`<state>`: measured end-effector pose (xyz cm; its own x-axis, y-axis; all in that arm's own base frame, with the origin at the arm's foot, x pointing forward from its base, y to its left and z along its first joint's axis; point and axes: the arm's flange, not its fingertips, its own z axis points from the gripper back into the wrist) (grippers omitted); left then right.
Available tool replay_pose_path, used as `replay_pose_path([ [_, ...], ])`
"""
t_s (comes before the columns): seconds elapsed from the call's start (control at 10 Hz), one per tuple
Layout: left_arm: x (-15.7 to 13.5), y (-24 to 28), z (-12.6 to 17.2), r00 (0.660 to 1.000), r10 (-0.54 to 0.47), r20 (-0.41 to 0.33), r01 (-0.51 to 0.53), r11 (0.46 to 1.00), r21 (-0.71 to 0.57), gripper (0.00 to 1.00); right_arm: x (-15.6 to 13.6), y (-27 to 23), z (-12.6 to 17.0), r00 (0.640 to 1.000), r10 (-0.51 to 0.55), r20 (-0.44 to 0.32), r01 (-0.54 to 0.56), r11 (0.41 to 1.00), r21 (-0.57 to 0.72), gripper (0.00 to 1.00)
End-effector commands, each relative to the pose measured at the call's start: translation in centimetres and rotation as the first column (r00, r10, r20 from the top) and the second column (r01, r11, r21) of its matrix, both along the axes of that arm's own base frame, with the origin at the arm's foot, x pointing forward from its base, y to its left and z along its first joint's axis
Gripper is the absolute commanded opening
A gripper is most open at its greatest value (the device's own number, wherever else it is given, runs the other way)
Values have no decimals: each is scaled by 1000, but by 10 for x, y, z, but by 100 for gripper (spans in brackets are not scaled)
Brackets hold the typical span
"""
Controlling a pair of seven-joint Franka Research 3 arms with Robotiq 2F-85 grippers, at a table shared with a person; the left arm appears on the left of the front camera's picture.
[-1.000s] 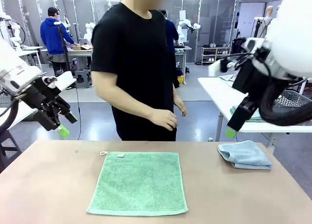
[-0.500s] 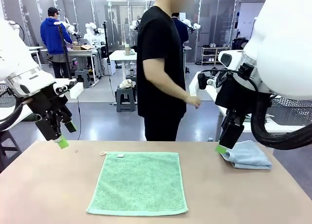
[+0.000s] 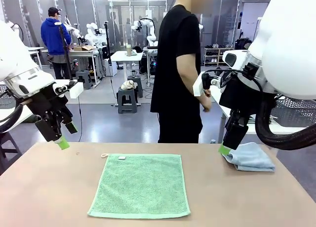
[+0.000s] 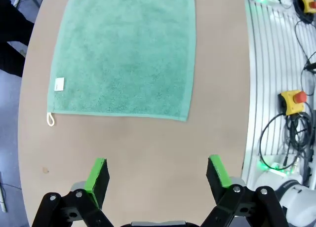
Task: Fold the towels and place them in the basket.
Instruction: When a person lays out a Towel with hook on the table, fold it in half twice.
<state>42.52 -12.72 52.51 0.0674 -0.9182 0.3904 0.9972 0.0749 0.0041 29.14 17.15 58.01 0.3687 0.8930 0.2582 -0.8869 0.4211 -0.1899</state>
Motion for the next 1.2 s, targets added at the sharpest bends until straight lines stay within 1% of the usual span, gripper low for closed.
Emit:
replay_pose_path([
  [0.0,-14,-21,17,998,44,40,-49,990,132,100,0,0,0,1000,0,0,0,1000,0,100],
  [0.1,-26,-45,31,995,66,76,-81,974,213,100,6,15,-10,999,50,12,-50,999,-17,100],
  [0.2,-38,-69,39,990,84,117,-115,950,291,100,15,33,-26,995,100,2,-100,994,-48,100],
  [0.3,-48,-85,35,986,91,141,-135,929,345,100,22,47,-44,990,138,-12,-139,987,-77,100],
  [0.4,-56,-97,25,985,94,147,-144,914,379,100,26,60,-64,982,187,-31,-189,977,-97,100],
  [0.5,-65,-105,11,984,101,143,-152,902,403,100,29,72,-82,974,222,-53,-227,966,-126,100],
  [0.6,-76,-111,-10,986,94,141,-147,886,440,100,30,82,-103,966,246,-77,-255,954,-158,100],
  [0.7,-84,-112,-31,989,63,135,-118,883,454,100,28,88,-118,955,280,-96,-293,939,-181,100],
  [0.8,-89,-109,-53,993,25,115,-75,885,459,100,27,93,-133,938,331,-108,-346,918,-195,100],
  [1.0,-96,-109,-95,992,-33,118,-25,891,453,100,29,100,-162,910,398,-112,-413,889,-199,100],
  [1.1,-100,-113,-115,989,-56,139,-11,899,438,100,32,106,-177,901,420,-111,-434,879,-198,100],
])
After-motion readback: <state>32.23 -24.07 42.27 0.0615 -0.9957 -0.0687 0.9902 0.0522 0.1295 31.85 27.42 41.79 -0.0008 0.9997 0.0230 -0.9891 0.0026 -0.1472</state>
